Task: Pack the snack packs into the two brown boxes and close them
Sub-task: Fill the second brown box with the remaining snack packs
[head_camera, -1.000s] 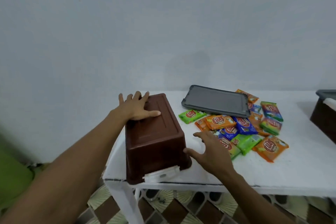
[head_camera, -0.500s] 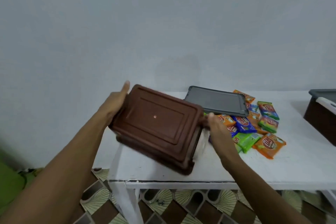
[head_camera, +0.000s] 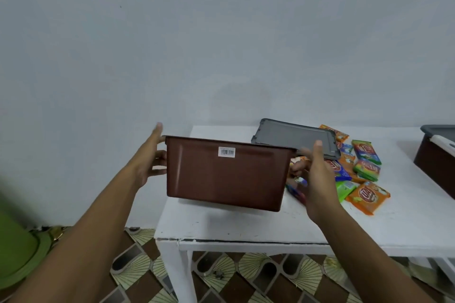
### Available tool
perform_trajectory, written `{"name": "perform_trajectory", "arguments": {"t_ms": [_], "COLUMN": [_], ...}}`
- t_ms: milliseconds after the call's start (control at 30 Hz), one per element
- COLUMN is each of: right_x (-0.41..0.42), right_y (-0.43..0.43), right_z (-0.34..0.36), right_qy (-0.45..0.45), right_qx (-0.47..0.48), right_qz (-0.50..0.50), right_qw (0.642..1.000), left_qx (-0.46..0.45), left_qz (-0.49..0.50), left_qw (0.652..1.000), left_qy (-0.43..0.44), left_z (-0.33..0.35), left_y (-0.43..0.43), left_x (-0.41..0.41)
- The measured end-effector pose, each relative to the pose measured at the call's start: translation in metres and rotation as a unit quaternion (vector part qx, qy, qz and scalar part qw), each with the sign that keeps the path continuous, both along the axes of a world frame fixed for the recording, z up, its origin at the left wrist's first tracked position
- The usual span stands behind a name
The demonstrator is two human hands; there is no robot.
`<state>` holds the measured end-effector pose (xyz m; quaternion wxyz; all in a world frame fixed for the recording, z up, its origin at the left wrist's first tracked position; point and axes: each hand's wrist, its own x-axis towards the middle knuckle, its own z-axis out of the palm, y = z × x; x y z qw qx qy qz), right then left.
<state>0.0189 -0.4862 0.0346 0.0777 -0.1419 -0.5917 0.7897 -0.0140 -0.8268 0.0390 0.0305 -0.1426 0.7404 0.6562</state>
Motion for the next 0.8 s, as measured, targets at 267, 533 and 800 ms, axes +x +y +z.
{"name": "perform_trajectory", "arguments": {"t_ms": [267,533,800], "right_x": [-0.001,-0.007,-0.021], "right_y": [0.007,0.011,0.068], "right_z": [-0.017,-0.041,-0.065], "right_qy": [-0.024,-0.024,-0.004], "right_qx": [0.053,0.108,0.493], "right_qz": [0.084,0.06,0.04], "right_qw": [0.995,0.992,0.869], "left_qx": [-0.028,-0.23,-0.512], "left_qz": [-0.027,0.01,-0.041], "left_qw": [0.999,0.973,0.817], "left_qy": [0.014,0.037,0.263], "left_z": [-0.018,-0.032,-0.013], "left_y": [0.006,0.022,0.074], "left_x": [0.01,0.006,-0.006]}}
